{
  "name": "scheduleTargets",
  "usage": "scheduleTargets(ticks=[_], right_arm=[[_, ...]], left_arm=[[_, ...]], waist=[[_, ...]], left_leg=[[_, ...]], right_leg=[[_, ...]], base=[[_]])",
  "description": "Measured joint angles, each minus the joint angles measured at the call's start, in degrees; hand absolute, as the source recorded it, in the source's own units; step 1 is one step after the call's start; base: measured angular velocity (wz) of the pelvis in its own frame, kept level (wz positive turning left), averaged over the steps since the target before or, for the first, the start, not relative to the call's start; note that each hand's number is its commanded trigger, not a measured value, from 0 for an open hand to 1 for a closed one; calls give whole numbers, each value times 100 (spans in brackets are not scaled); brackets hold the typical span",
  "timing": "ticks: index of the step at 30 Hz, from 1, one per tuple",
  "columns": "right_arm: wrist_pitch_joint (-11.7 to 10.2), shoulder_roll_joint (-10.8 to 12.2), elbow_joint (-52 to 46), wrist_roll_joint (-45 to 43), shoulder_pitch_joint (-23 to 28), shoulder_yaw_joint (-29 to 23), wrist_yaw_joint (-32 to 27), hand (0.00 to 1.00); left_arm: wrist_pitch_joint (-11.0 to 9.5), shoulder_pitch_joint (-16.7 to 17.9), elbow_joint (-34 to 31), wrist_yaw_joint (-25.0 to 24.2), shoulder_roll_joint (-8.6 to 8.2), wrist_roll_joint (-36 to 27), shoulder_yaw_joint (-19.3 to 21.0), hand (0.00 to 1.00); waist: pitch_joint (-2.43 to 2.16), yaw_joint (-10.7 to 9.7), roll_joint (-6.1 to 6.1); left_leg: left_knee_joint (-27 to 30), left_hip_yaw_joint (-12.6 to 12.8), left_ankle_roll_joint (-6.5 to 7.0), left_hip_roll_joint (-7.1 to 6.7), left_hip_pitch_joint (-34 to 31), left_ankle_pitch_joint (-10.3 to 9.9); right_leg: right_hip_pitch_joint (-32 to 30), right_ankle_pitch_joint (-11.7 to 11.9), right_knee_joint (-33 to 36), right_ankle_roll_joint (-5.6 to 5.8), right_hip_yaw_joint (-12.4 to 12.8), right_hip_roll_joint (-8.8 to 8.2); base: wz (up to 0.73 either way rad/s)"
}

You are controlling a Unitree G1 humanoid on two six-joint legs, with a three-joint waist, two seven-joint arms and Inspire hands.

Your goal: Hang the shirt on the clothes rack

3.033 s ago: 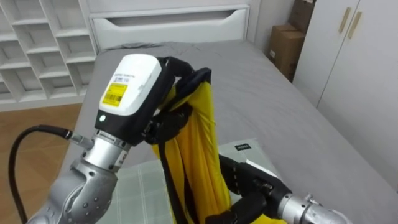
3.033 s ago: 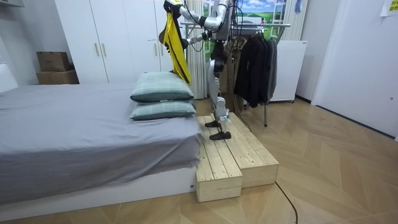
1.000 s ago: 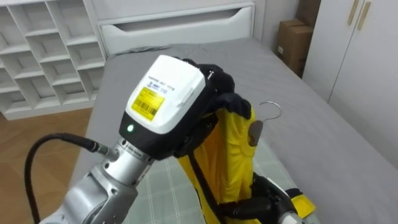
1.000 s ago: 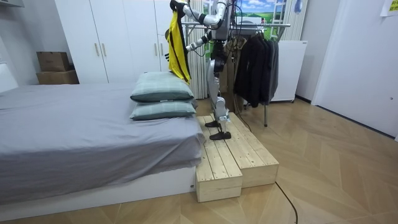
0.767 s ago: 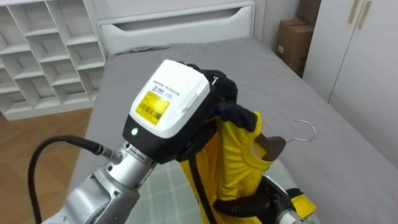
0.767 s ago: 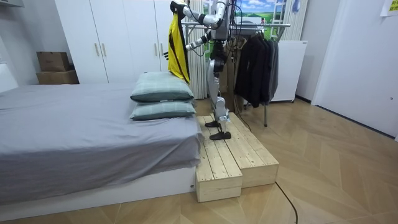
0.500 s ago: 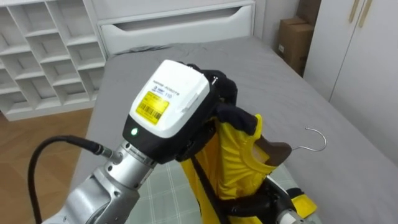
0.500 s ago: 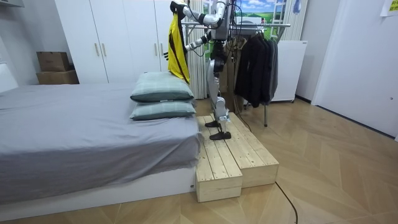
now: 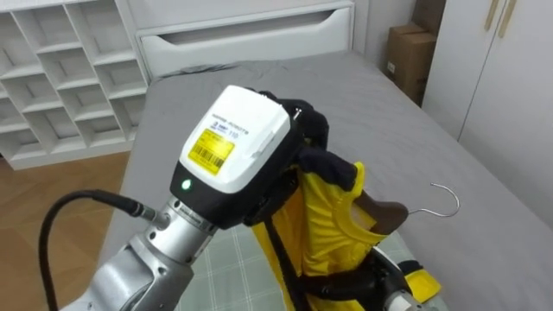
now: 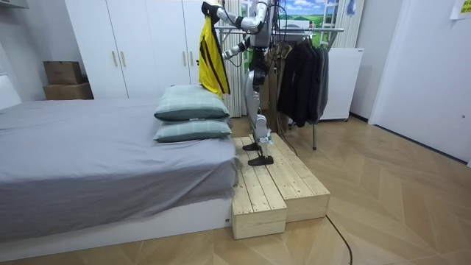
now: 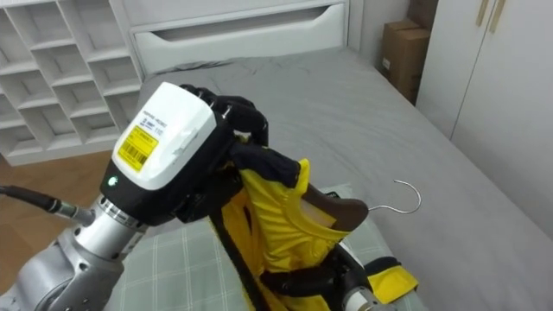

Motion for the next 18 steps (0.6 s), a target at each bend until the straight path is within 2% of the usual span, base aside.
scheduleTargets(ticks=[4,8,13,16,18], right_arm=[[0,-19,-1,-32,0,102,0,100],[-13,-41,-38,-52,1,257,61,100],[-13,-44,-44,-50,1,250,43,100],[-13,-49,-94,-51,2,257,50,100],[-13,-68,-97,-49,1,259,48,100]], left_arm=[[51,-1,-1,2,-4,0,1,100],[251,-1,0,1,16,1,18,100],[265,0,0,1,23,1,16,100],[387,-1,-1,2,23,1,19,100],[394,-1,0,2,20,1,15,100]], waist=[[0,-2,0],[0,-10,-1],[0,1,-3],[0,-7,-3],[-1,-5,-4]], left_leg=[[6,3,0,0,0,0],[13,11,0,0,-1,0],[18,24,0,-2,-2,0],[18,24,0,-1,-8,0],[20,23,0,-1,-8,0]], right_leg=[[1,0,0,0,1,-1],[0,-1,0,-1,3,-2],[-17,-1,0,0,3,-5],[-14,-1,2,0,3,-3],[-13,-1,2,0,2,-2]], base=[[0],[0],[0],[0],[0]])
